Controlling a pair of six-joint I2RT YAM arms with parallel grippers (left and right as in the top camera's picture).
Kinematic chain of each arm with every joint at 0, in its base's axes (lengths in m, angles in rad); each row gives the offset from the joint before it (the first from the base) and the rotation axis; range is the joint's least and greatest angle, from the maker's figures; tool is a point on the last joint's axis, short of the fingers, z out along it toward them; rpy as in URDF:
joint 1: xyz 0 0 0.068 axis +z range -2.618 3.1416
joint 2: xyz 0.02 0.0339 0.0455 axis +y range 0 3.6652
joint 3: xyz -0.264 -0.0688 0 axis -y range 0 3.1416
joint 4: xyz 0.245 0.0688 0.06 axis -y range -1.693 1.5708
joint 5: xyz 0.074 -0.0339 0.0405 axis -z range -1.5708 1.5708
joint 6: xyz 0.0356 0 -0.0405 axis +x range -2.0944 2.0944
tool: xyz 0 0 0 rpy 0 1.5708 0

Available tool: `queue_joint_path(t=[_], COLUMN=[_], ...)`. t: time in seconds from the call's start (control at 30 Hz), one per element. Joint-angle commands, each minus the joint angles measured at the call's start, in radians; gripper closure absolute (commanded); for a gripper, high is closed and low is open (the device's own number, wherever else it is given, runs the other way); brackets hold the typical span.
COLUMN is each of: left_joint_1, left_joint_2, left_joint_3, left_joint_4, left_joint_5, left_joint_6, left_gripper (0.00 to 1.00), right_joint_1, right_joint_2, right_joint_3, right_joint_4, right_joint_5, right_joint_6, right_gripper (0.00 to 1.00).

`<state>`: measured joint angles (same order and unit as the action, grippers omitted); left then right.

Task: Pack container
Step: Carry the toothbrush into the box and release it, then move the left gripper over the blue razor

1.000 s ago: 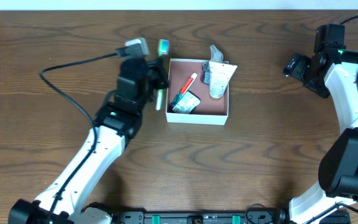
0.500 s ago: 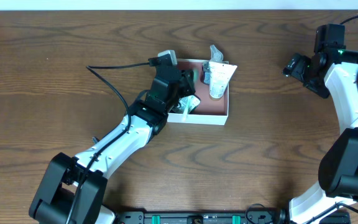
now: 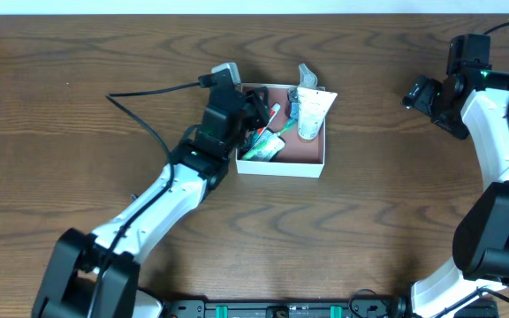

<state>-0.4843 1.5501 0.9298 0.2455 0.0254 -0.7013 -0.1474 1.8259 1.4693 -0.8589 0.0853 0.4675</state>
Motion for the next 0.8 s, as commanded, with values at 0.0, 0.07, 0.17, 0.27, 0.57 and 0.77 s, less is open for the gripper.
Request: queue_joint_path(t=[0.0,0.07,0.17,0.27,0.57,0.77], left_joint_1=[0.003,0.004,0.012,0.037,0.186,0.29], left_joint_2=[-0.075,-0.111,-0.175,-0.262,-0.52,-0.495], left_joint_3=[0.01,0.01,0.01,0.01,0.01,0.002], left_joint_4=[-0.066,-0.139,-0.237,-0.375,-0.91,-1.013], left_joint_5=[0.02,0.019,0.019,0.012,-0.149,-0.341], left_joint_6=[0.067,0.092,0.151,0.197,0.174,0.267], left_gripper=[0.57,0.56,0.57,0.56,0.37,0.02], right_joint_1=[-0.002,-0.002,-0.002,-0.002,-0.002,-0.002], right_joint_2=[0.002,0.002,0.002,0.002,0.002,0.002], right_joint_3=[0.009,0.009,0.009,0.009,0.009,0.009], right_joint_4=[0.0,0.0,0.0,0.0,0.0,0.0], right_joint_5=[0.004,0.004,0.003,0.004,0.004,0.004], right_joint_6=[0.014,0.014,0.014,0.014,0.014,0.014], right_gripper=[0.01,0.01,0.01,0.01,0.01,0.01])
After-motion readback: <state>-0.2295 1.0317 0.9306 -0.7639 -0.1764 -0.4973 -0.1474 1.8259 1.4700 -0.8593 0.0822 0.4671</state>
